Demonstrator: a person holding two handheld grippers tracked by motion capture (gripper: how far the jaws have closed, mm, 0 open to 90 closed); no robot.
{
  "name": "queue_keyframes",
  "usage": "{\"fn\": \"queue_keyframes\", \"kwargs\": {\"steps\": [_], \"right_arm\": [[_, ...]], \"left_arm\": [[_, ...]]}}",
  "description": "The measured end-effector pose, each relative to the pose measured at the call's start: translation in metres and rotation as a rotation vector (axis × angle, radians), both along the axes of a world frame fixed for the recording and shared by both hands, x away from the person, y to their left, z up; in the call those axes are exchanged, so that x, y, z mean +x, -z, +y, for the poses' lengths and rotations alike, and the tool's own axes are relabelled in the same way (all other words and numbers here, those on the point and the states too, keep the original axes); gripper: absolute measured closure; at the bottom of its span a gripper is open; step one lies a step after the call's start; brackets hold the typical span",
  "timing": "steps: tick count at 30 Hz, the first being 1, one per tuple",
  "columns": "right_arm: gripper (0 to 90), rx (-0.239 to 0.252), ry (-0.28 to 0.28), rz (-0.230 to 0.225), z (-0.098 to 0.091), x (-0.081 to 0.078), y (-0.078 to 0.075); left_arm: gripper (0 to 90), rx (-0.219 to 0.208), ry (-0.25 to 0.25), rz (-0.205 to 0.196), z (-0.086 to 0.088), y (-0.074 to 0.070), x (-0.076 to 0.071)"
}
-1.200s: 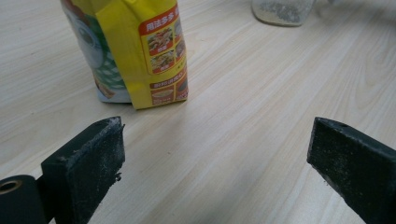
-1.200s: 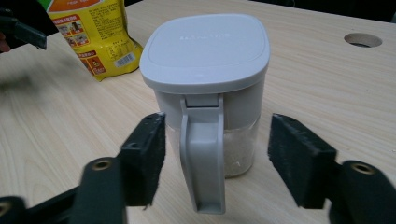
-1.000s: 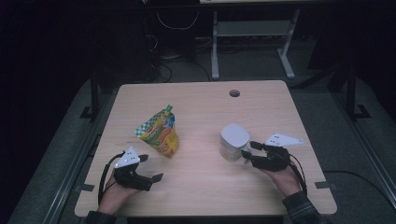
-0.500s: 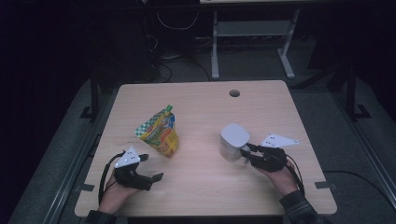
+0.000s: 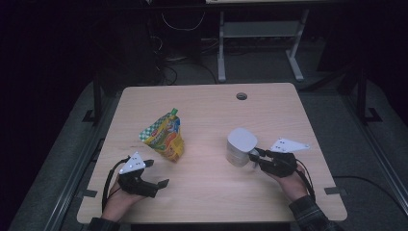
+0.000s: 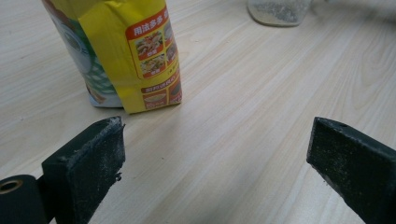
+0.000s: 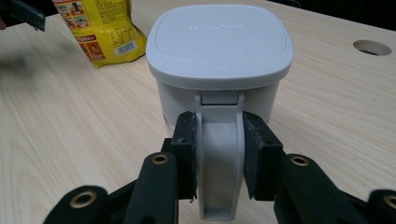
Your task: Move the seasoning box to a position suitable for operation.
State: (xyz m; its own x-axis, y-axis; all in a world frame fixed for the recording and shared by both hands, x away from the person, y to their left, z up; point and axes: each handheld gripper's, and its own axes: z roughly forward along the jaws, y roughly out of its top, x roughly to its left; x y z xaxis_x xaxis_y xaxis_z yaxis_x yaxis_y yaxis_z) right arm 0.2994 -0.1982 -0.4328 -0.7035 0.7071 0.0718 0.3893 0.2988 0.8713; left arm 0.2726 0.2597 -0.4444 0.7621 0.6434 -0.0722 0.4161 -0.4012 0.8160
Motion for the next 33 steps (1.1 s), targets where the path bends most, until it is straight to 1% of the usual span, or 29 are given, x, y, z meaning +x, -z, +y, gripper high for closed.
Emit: {"fn": "queue_keyframes", "kwargs": {"steps": [7, 10, 13, 14, 15, 16, 24, 25, 27, 30, 32, 33], "right_arm": [[68.8, 0.011, -0.023, -0.026, 0.0, -0.005, -0.002], [68.8, 0.015, -0.039, -0.032, 0.001, -0.007, -0.004], [68.8, 0.02, -0.052, -0.027, 0.004, -0.009, -0.005], [68.8, 0.02, -0.069, -0.038, 0.006, -0.01, -0.005], [68.8, 0.02, -0.069, -0.038, 0.006, -0.01, -0.005], [68.8, 0.021, -0.087, -0.041, 0.009, -0.012, -0.006], [68.7, 0.027, -0.16, -0.051, 0.02, -0.017, -0.007], [68.7, 0.027, -0.16, -0.051, 0.02, -0.017, -0.007], [68.7, 0.034, -0.19, -0.05, 0.024, -0.019, -0.007], [68.7, 0.035, -0.204, -0.052, 0.027, -0.02, -0.007], [68.7, 0.034, -0.228, -0.052, 0.031, -0.022, -0.007], [68.7, 0.04, -0.253, -0.05, 0.034, -0.023, -0.006]], "left_arm": [[3.7, 0.003, -0.001, -0.001, 0.0, 0.0, 0.0], [3.7, 0.003, 0.001, -0.001, 0.0, 0.0, 0.0], [3.8, 0.002, 0.002, 0.0, 0.0, 0.0, 0.0], [4.1, 0.0, 0.005, 0.001, 0.0, 0.0, 0.0], [4.4, 0.0, 0.005, 0.001, 0.0, 0.0, 0.0], [4.3, -0.001, 0.005, 0.003, 0.0, 0.0, 0.0], [4.4, -0.002, 0.013, 0.005, -0.001, 0.001, 0.0], [4.3, -0.002, 0.013, 0.005, -0.001, 0.001, 0.0], [4.3, 0.0, 0.016, 0.012, -0.001, 0.001, 0.0], [4.4, -0.002, 0.017, 0.012, -0.002, 0.002, 0.0], [4.3, -0.002, 0.018, 0.013, -0.002, 0.002, 0.0], [4.4, -0.002, 0.02, 0.015, -0.002, 0.002, 0.0]]}}
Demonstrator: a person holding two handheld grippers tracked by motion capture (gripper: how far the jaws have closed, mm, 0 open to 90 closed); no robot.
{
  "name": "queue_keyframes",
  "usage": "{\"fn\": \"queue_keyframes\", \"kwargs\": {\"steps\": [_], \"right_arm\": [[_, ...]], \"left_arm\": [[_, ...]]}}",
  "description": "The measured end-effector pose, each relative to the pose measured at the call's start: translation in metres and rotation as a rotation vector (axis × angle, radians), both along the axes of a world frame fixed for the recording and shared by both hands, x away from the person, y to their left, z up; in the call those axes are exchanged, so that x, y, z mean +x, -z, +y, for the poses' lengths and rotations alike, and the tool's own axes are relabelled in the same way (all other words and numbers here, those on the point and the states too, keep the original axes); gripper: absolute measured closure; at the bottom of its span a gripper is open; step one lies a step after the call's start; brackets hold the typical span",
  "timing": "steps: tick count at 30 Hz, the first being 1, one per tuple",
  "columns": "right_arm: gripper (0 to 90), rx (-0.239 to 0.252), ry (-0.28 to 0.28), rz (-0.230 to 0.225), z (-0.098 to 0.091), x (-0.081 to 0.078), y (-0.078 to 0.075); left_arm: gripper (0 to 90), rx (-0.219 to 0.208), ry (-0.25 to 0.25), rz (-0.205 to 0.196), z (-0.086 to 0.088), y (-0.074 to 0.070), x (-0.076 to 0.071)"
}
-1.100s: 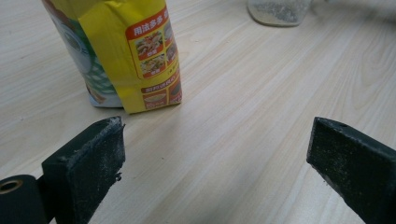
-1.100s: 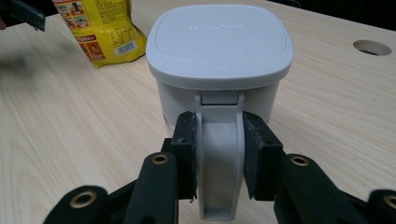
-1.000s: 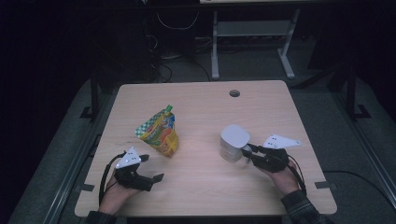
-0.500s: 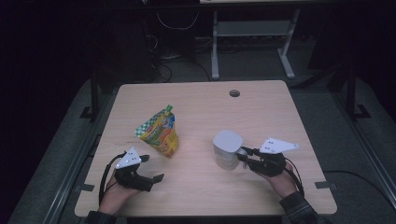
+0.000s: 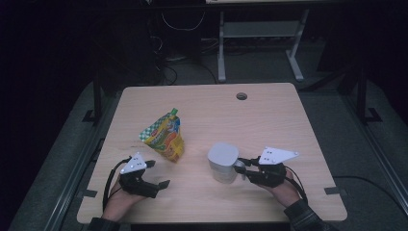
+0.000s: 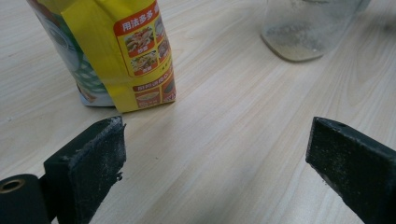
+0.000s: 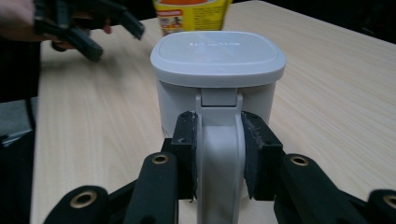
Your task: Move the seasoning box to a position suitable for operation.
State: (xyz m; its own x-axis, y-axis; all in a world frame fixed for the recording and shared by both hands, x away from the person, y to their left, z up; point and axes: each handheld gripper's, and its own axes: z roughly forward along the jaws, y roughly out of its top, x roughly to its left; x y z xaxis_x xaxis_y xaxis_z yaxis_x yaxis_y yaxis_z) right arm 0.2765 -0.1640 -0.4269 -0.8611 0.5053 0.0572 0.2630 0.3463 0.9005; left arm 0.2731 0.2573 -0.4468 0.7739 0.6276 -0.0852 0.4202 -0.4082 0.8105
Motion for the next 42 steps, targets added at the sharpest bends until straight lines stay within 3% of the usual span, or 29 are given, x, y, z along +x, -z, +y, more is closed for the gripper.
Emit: {"fn": "queue_keyframes", "kwargs": {"steps": [7, 22, 23, 31, 39, 42], "right_arm": [[68.6, 0.0, -0.077, -0.008, 0.007, -0.003, 0.002], [67.5, -0.023, -0.099, -0.001, 0.005, -0.001, 0.009], [62.6, -0.028, -0.088, 0.007, 0.004, -0.002, 0.009], [56.6, 0.005, -0.057, 0.036, -0.011, -0.006, 0.006], [56.2, 0.028, -0.01, 0.049, -0.027, -0.013, 0.002], [60.6, 0.041, 0.003, 0.065, -0.032, -0.017, 0.002]], "left_arm": [[4.4, 0.004, 0.011, 0.005, -0.001, 0.001, 0.0], [4.4, 0.01, 0.018, 0.012, -0.001, 0.002, 0.0], [4.4, 0.008, 0.018, 0.012, -0.001, 0.002, 0.0], [4.4, 0.008, 0.014, 0.018, 0.001, 0.002, 0.0], [4.4, 0.002, 0.008, 0.016, 0.002, 0.002, 0.0], [4.4, 0.003, 0.007, 0.015, 0.002, 0.002, 0.0]]}}
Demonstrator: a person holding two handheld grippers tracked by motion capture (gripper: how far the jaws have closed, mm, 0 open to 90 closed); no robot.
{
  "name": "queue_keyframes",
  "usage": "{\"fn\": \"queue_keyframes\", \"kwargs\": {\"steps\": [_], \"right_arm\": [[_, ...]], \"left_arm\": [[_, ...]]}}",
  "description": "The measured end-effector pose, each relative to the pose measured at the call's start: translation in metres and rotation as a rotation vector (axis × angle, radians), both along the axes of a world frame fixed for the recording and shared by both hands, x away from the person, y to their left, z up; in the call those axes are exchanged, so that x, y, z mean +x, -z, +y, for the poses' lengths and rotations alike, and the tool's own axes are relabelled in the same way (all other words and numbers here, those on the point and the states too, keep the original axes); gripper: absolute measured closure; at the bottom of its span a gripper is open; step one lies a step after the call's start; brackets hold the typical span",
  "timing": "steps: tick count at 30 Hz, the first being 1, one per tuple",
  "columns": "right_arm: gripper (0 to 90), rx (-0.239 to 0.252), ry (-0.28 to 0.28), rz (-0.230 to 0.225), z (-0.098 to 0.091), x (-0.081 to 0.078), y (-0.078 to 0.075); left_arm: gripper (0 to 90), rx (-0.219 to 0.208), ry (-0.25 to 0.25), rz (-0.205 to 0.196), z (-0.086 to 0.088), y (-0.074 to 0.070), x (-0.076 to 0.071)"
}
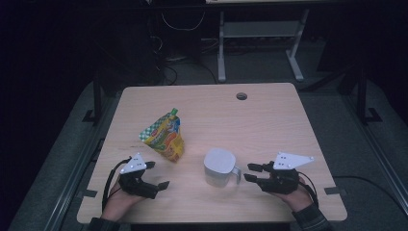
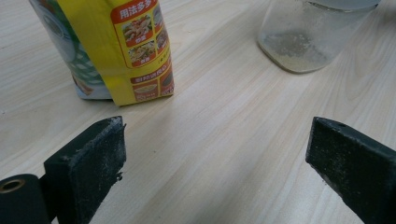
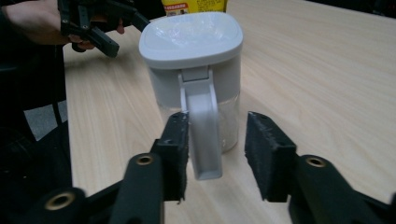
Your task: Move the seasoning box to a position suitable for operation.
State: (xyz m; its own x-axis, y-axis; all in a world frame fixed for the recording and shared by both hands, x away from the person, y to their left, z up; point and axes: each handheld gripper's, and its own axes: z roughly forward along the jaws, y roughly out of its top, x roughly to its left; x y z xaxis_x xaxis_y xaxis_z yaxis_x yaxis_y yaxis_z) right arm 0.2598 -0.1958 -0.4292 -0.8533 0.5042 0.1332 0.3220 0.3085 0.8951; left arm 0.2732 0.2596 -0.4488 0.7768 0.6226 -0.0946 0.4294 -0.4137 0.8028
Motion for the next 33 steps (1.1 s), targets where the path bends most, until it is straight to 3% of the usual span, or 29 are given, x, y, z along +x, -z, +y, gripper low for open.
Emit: {"fn": "queue_keyframes", "kwargs": {"steps": [3, 4, 9, 13, 18, 26, 33], "right_arm": [[68.7, -0.006, 0.001, 0.028, 0.001, -0.006, 0.003], [76.7, -0.016, 0.0, 0.041, 0.003, -0.01, 0.005], [89.5, -0.043, -0.027, 0.028, 0.008, -0.018, 0.009], [89.8, -0.068, -0.079, 0.036, 0.02, -0.018, 0.016], [89.8, -0.117, -0.08, 0.03, 0.035, -0.017, 0.022], [89.8, -0.134, -0.087, 0.053, 0.041, -0.011, 0.026], [89.9, -0.115, -0.076, 0.073, 0.036, -0.006, 0.026]], "left_arm": [[4.5, 0.0, -0.003, 0.002, 0.001, 0.0, 0.0], [4.7, -0.001, -0.003, 0.002, 0.001, 0.0, 0.0], [4.8, 0.0, -0.003, 0.005, 0.0, 0.001, 0.0], [4.9, 0.003, -0.003, 0.008, -0.001, 0.002, 0.001], [4.9, 0.006, -0.003, 0.011, -0.001, 0.002, 0.001], [4.9, 0.004, 0.005, 0.013, -0.002, 0.002, 0.001], [4.9, 0.007, 0.006, 0.014, -0.002, 0.002, 0.001]]}}
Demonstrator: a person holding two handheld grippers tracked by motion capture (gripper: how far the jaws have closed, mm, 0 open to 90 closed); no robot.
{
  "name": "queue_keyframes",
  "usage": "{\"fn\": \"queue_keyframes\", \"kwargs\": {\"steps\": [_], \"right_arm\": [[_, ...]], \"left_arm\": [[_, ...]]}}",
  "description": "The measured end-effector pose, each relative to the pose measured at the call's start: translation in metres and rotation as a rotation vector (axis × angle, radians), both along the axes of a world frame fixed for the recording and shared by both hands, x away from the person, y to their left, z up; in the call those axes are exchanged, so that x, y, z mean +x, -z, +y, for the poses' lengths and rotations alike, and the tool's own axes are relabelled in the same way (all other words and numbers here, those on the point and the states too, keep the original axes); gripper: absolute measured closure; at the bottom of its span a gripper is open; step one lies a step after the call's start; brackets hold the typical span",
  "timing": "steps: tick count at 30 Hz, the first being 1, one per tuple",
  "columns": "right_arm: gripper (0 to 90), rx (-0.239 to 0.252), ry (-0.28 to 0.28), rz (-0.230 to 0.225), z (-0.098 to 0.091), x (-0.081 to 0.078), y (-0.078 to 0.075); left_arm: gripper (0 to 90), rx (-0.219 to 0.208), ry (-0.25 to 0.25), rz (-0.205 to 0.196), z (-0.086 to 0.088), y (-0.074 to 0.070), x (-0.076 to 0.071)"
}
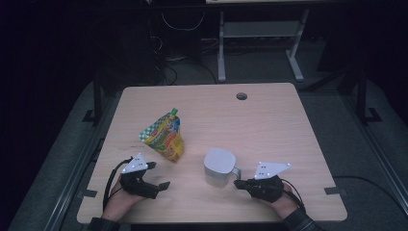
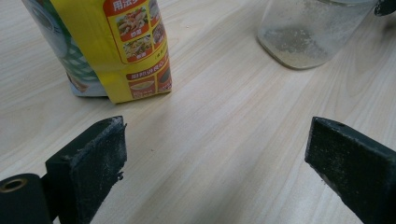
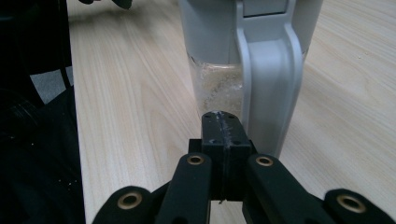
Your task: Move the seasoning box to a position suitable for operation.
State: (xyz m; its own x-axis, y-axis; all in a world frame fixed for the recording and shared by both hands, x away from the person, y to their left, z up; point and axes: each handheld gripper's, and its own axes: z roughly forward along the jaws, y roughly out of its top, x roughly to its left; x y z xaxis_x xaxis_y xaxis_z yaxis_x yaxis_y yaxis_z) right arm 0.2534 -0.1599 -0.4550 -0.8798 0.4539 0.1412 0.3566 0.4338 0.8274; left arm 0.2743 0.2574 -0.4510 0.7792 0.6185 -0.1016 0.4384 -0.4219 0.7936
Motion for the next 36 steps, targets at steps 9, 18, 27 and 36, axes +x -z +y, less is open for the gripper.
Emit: {"fn": "queue_keyframes", "kwargs": {"steps": [9, 18, 27, 36], "right_arm": [[89.8, -0.004, 0.0, 0.004, 0.0, 0.002, 0.0], [89.8, -0.001, 0.013, -0.007, -0.005, 0.005, -0.001], [89.8, -0.004, 0.037, -0.024, -0.01, 0.011, -0.001], [89.8, -0.003, 0.061, -0.028, -0.014, 0.016, -0.002]], "left_arm": [[4.9, 0.001, 0.001, 0.0, 0.0, 0.0, 0.0], [4.9, 0.002, 0.002, -0.001, 0.0, 0.0, 0.0], [4.9, 0.002, 0.003, -0.001, 0.0, 0.0, 0.0], [4.9, 0.004, 0.007, -0.002, 0.0, 0.0, 0.0]]}}
